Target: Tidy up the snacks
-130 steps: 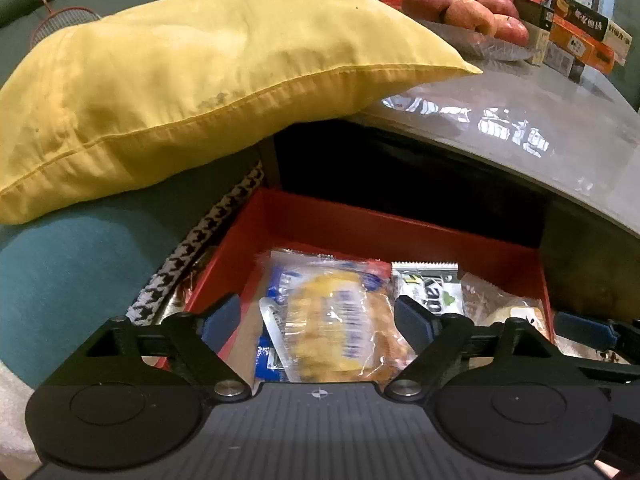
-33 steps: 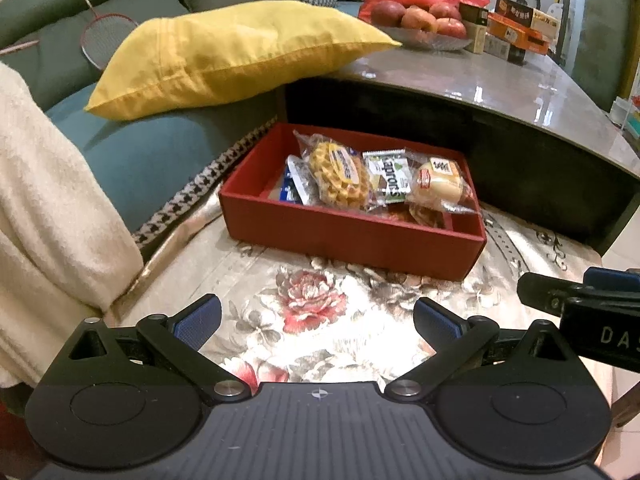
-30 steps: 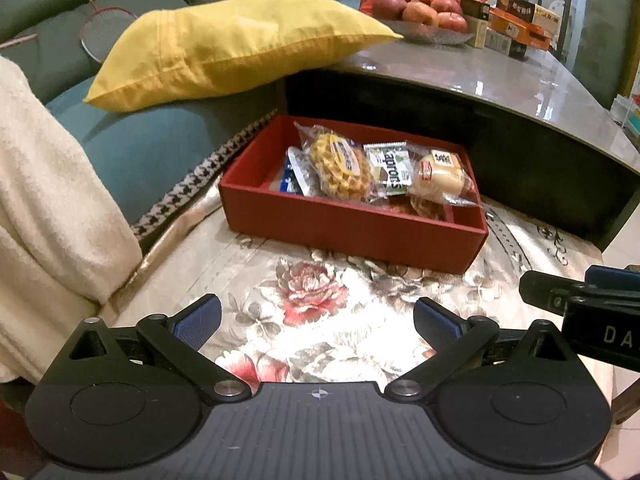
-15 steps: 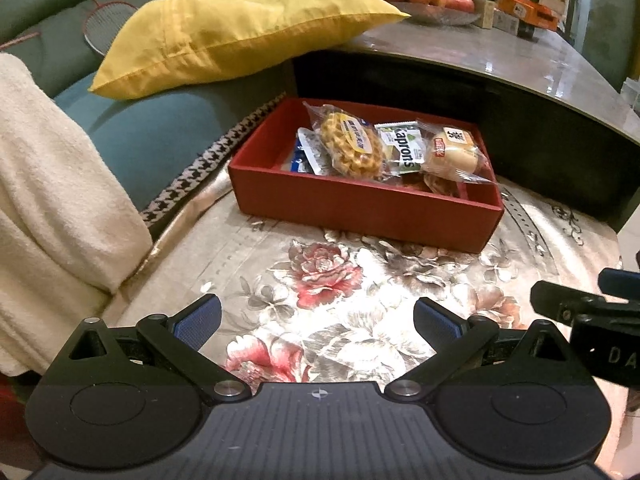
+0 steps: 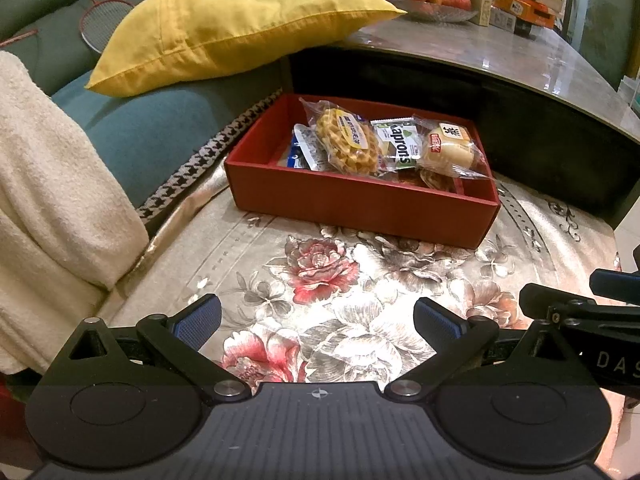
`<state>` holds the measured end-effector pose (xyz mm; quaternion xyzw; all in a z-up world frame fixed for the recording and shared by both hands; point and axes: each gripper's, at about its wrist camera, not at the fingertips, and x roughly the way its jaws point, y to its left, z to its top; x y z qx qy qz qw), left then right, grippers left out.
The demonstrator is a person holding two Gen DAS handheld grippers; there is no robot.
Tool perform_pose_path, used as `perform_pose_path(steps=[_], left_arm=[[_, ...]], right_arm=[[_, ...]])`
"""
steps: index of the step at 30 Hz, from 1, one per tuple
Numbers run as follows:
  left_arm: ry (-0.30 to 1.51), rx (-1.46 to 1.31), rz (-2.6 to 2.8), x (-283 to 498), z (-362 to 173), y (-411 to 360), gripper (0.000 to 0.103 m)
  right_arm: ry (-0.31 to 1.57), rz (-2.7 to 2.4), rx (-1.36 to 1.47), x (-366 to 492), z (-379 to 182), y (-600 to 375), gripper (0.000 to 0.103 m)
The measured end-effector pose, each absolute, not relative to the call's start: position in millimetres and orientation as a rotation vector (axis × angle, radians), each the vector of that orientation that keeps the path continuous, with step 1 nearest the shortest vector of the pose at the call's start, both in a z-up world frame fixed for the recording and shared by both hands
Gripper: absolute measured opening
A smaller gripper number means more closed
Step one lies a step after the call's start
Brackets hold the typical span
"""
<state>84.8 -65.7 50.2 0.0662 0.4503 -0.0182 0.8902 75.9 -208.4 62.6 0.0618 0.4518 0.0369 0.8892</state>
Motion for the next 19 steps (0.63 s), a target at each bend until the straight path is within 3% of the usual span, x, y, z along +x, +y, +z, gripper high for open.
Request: perform_pose_path(steps=[19], left_arm=[[0.913, 0.158, -0.034, 83.7, 52.2, -66.4, 0.103]], right_arm=[[0.943, 0.076, 0.135, 76.2, 61.5, -208.6, 0.066]])
